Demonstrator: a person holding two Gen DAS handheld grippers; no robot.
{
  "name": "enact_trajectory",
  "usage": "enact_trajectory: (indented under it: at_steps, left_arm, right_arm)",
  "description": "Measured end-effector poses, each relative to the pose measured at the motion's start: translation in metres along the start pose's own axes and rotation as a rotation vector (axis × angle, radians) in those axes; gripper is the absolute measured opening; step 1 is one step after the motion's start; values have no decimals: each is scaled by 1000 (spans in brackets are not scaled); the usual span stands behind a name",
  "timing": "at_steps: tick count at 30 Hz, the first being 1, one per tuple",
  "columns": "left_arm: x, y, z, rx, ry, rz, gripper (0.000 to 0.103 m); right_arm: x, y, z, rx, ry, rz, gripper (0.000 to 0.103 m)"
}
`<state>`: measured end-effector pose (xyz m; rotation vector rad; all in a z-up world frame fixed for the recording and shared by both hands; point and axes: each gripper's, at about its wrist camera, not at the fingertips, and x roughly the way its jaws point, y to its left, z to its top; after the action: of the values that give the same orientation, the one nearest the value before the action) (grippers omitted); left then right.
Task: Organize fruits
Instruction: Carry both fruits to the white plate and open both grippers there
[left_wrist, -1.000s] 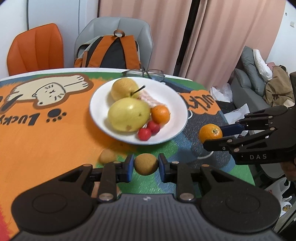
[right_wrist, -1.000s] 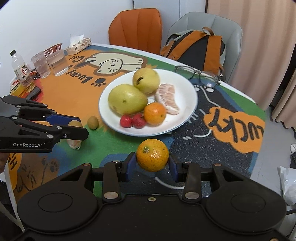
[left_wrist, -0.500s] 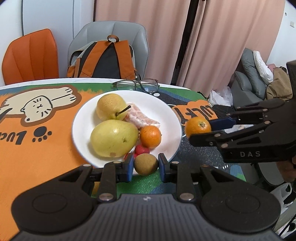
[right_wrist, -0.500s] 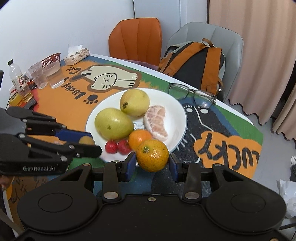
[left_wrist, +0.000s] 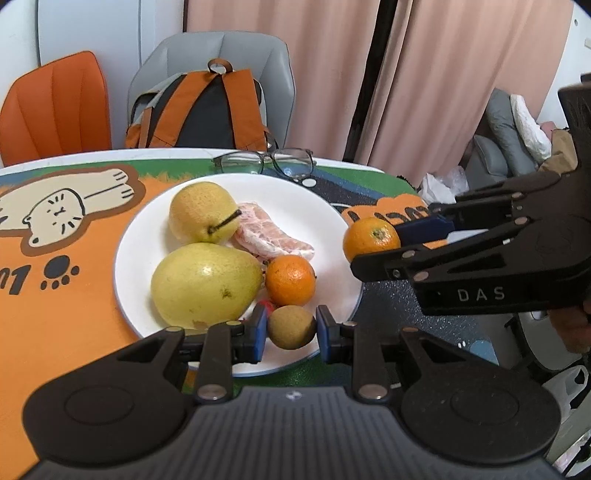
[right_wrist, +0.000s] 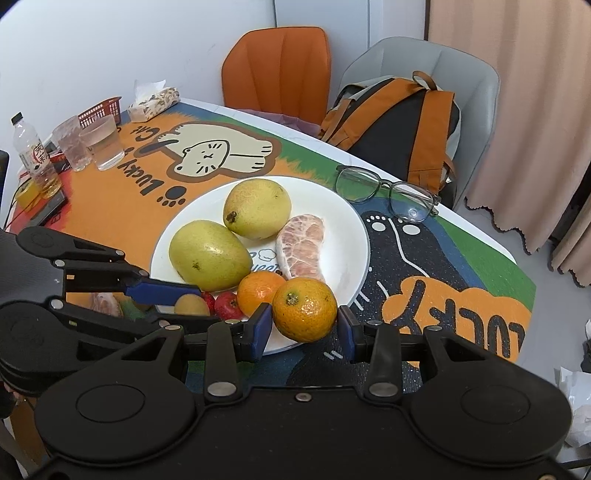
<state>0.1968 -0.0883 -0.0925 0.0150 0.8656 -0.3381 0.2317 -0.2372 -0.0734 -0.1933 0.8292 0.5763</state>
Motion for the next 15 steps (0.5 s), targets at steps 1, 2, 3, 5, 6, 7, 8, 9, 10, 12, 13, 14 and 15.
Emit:
enact_trajectory:
  at_steps: [1, 2, 3, 5, 6, 7, 8, 9, 10, 12, 13, 14, 15]
  left_arm:
    - [0, 0, 0, -1, 0, 1, 27]
    - [0, 0, 0, -2, 0, 5, 27]
    - [0, 1, -1, -3, 2, 9, 29]
    - [0, 1, -1, 0, 8, 23, 30]
    - [-1, 2, -1, 2, 8, 27, 30]
    - [-2, 3, -2, 0, 8, 27, 30]
    - [-3, 4, -3, -3, 10, 28, 30]
    - [-4, 5, -4, -6, 13, 31, 30]
    - [-5, 6, -5, -9, 16, 31, 31]
    - [-7, 8, -7, -16, 21, 34, 36]
    - [-8, 9, -7, -19, 22, 35, 40]
    - [-8, 9, -8, -24, 22, 37, 41]
    - [-9, 10, -9, -27, 22, 39, 44]
  right_arm:
    - [1, 0, 0, -2, 1, 0, 39]
    - [3, 0, 1, -5, 3, 0, 39]
    - [4, 0, 1, -6, 5, -1, 39]
    - [8, 0, 1, -6, 12, -3, 39]
    - [10, 0, 2, -5, 14, -7, 39]
    - [11, -1, 2, -3, 14, -11, 39]
    - [12, -2, 2, 2, 15, -14, 39]
    - [13, -3, 2, 6, 17, -16, 39]
    - [14, -3, 2, 7, 19, -16, 39]
    - [17, -3, 2, -1, 25, -18, 39]
    - [18, -3, 2, -3, 28, -20, 39]
    - [19, -3, 1, -2, 32, -22, 39]
    - [20, -3, 1, 0, 31, -24, 39]
